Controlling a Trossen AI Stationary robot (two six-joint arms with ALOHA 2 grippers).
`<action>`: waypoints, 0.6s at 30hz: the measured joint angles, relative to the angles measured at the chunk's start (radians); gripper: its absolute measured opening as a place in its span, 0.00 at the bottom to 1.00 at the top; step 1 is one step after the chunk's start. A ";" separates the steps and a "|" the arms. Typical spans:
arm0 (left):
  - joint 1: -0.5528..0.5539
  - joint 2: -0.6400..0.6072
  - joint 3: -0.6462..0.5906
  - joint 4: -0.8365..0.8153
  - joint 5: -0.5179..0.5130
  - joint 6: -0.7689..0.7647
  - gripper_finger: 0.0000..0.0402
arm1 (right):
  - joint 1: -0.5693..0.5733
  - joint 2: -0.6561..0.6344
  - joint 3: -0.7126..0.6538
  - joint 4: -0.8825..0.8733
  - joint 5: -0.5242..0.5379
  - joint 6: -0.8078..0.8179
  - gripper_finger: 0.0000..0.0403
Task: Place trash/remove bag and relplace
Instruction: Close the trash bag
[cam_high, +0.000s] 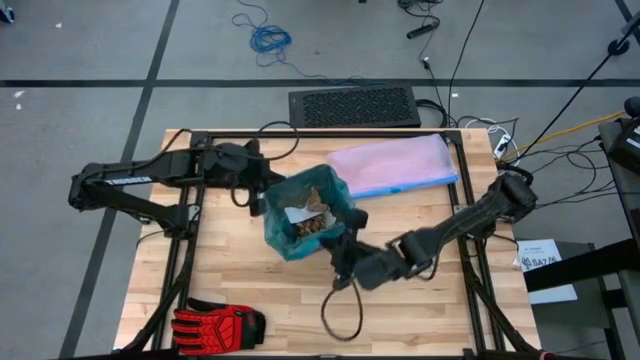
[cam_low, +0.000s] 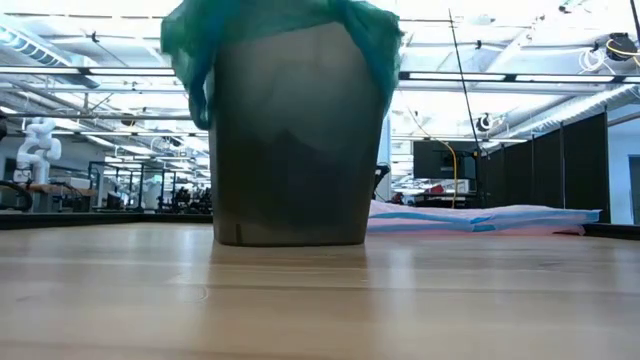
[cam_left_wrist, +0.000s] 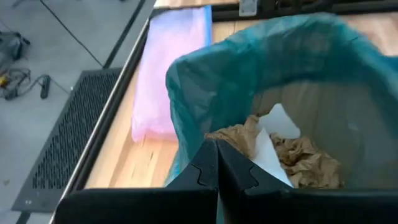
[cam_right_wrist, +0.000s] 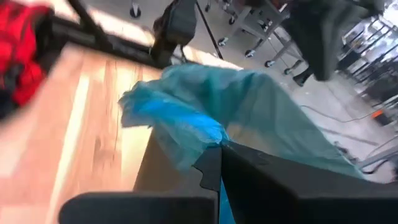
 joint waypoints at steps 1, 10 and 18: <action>-0.008 -0.012 0.000 0.003 -0.005 0.001 0.00 | -0.011 -0.016 0.000 0.000 -0.015 0.005 0.00; -0.102 -0.116 0.000 0.129 0.187 0.022 0.00 | -0.154 -0.107 0.000 -0.011 -0.196 0.054 0.00; -0.209 -0.084 0.000 0.175 0.306 0.020 0.05 | -0.273 -0.133 0.000 -0.008 -0.290 -0.020 0.00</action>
